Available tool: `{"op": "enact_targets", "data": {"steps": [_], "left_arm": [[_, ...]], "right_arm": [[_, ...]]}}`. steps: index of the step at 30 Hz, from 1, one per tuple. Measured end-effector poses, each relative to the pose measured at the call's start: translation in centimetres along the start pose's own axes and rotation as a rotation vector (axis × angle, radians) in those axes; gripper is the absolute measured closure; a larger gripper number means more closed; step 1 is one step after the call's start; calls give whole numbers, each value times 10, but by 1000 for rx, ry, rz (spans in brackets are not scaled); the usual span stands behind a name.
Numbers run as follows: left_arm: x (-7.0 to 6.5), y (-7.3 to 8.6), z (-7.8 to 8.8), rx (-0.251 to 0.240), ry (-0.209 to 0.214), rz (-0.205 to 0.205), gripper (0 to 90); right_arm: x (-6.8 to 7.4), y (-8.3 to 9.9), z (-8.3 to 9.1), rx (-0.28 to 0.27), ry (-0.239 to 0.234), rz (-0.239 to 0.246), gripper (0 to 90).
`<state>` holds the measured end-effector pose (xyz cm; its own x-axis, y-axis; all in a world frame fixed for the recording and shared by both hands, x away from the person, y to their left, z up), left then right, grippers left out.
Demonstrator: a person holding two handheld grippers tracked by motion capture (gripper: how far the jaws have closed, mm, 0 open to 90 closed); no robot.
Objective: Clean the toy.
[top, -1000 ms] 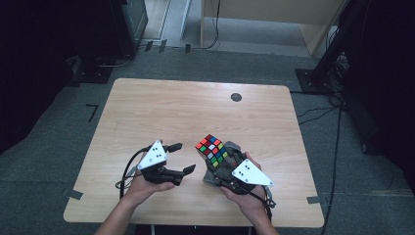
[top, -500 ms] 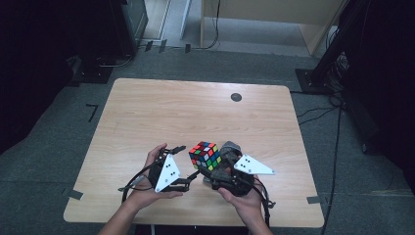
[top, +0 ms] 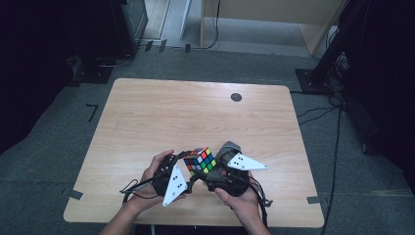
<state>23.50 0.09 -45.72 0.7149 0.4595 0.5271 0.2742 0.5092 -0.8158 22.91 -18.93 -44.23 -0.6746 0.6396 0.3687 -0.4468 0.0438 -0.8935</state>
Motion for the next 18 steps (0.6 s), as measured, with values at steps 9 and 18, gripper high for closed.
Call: {"op": "enact_targets", "data": {"steps": [9,18], "left_arm": [[10,5,1,10,10,101,342],[42,18,7,13,13,364,342]], "right_arm": [[-8,-6,7,-48,-17,-41,252],[-35,-7,20,-85,166,40,267]]}}
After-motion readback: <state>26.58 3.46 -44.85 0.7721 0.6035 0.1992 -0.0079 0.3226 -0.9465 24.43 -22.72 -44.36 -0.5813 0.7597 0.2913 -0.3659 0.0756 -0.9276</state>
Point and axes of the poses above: each handheld gripper's, and its own axes: z roughly backward along the jaws, y roughly out of its underside, x roughly to its left, the point moved 2 cm from there along -z, roughly forward along the jaws, and after that the axes turned 3 degrees about -x, right-handed, at the moved point
